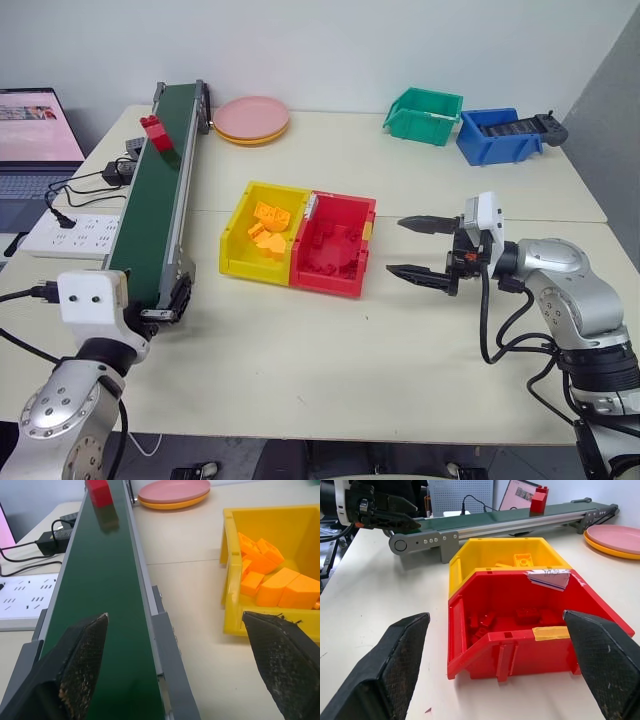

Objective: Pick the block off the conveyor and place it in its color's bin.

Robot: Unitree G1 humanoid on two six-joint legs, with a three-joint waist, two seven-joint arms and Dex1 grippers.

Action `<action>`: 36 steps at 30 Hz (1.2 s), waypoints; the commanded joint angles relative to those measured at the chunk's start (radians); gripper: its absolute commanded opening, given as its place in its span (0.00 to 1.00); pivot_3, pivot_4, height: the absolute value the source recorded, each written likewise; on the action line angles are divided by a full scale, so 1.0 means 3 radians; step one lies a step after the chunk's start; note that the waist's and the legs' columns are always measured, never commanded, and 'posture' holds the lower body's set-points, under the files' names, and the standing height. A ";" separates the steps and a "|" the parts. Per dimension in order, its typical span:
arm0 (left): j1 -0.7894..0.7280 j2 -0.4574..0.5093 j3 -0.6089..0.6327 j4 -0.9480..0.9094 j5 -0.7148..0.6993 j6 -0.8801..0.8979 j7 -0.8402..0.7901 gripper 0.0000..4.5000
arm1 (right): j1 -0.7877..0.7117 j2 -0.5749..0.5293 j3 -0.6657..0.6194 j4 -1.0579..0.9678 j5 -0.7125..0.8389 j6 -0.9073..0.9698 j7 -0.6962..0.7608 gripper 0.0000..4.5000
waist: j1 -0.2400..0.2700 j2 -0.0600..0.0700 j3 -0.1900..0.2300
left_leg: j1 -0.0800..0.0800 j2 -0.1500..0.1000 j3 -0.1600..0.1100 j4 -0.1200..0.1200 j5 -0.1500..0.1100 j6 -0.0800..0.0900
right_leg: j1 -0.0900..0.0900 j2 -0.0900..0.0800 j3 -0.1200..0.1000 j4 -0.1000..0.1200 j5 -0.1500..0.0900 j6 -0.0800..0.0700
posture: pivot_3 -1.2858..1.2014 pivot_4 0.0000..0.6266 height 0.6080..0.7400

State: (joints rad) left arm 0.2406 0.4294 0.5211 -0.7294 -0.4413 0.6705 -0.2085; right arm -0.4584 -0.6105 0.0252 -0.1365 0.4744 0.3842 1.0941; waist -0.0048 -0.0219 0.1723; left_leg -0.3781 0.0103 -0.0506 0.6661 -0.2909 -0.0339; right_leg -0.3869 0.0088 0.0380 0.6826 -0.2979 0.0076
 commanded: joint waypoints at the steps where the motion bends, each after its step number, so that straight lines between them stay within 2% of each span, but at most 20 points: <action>1: -0.0075 0.0058 0.0182 -0.0007 -0.0034 0.0047 0.0051 0.99 | -0.0032 -0.0037 -0.0007 -0.0141 0.0063 0.0029 0.0048 1.00 | 0.0000 0.0000 0.0000 | 0.0000 0.0000 0.0000 0.0000 0.0000 0.0000 | 0.0000 0.0000 0.0000 0.0000 0.0000 0.0000 | 0.52 0.24 1.00; 12: -0.0157 0.0063 0.0319 0.0096 -0.0095 0.0205 0.0102 0.99 | -0.0166 -0.0135 0.0103 -0.0326 0.0235 0.0322 0.0265 1.00 | 0.0000 0.0000 0.0000 | 0.0000 0.0000 -0.0001 0.0000 0.0000 0.0000 | -0.0001 0.0000 0.0000 0.0000 0.0000 0.0000 | 0.52 0.24 1.00; 21: -0.0388 0.0202 0.0254 0.0352 -0.0114 0.0166 -0.0006 0.99 | -0.0617 -0.0001 0.0203 -0.0314 0.0449 0.0850 0.0154 1.00 | -0.0001 0.0000 0.0000 | -0.0002 0.0000 -0.0003 0.0000 0.0000 0.0000 | -0.0002 0.0000 -0.0002 0.0000 0.0000 0.0000 | 0.52 0.24 1.00; 36: -0.0808 0.0200 0.0126 0.0671 0.0007 0.0311 0.0223 0.99 | -0.0570 -0.0078 0.0307 -0.0334 0.0282 0.0610 0.0291 1.00 | 0.0005 -0.0002 0.0000 | -0.0005 -0.0001 -0.0003 0.0000 0.0000 0.0000 | -0.0005 -0.0002 -0.0004 -0.0002 0.0000 0.0000 | 0.52 0.24 1.00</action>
State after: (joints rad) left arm 0.0159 0.4840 0.5457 -0.5223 -0.4486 0.7603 -0.1660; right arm -0.6313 -0.6218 0.1315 -0.2087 0.5604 0.5856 1.1750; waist -0.0032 -0.0224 0.1725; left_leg -0.3796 0.0102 -0.0521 0.6661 -0.2909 -0.0340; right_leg -0.3883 0.0081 0.0363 0.6821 -0.2979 0.0075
